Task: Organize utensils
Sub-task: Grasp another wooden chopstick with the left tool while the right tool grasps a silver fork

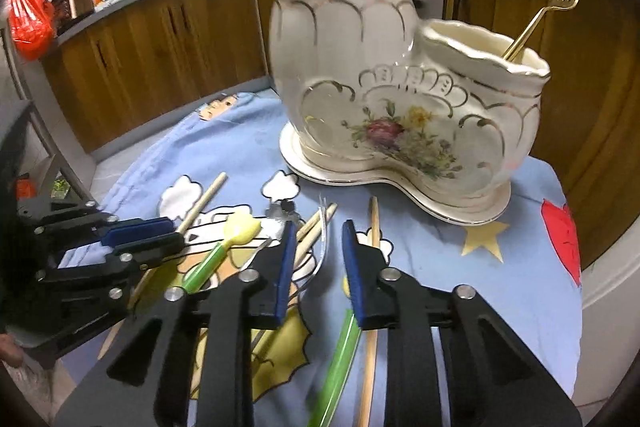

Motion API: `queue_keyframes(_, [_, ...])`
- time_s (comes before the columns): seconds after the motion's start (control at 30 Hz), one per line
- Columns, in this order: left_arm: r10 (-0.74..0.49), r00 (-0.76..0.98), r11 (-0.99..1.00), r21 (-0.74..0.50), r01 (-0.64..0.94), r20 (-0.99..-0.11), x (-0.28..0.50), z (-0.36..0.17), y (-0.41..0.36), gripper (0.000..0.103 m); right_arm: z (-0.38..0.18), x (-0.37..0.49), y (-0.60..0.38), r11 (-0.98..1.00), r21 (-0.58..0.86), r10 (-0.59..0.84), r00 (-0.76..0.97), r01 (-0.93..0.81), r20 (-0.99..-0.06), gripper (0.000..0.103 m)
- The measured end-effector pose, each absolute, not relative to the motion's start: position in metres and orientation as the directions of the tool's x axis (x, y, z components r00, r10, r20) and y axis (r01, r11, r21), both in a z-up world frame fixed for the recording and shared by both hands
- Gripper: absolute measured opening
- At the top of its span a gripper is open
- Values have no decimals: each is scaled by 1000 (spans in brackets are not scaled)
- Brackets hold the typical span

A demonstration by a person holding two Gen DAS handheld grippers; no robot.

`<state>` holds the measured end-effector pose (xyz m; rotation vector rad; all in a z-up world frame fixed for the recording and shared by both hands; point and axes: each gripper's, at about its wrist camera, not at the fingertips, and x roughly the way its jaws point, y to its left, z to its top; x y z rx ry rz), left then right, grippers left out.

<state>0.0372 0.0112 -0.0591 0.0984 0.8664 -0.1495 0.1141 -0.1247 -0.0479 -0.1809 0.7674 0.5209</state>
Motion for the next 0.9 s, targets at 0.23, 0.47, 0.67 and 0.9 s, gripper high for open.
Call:
queue_keyframes(0.23, [-83,643,984,38,172,-761,38,-60,9,14,-62,127,-120,864,38,356,557,-501,-750,16])
queue_keyframes(0.47, [-69,652,984,56,170,-755,39,-61,6,14,-62,133,-123,873,63,363,559,-483,-746,4])
queue_keyframes(0.67, [-93,652,987,17,161,-752,42,-60,10,5,-49,117,-130,872,42,375,608,-488,-699,4])
queue_keyframes(0.9, [-138,683,987,-39,158,-718,42,-51,20,5,-20,85,-155,869,28,419,703,-494,-575,3])
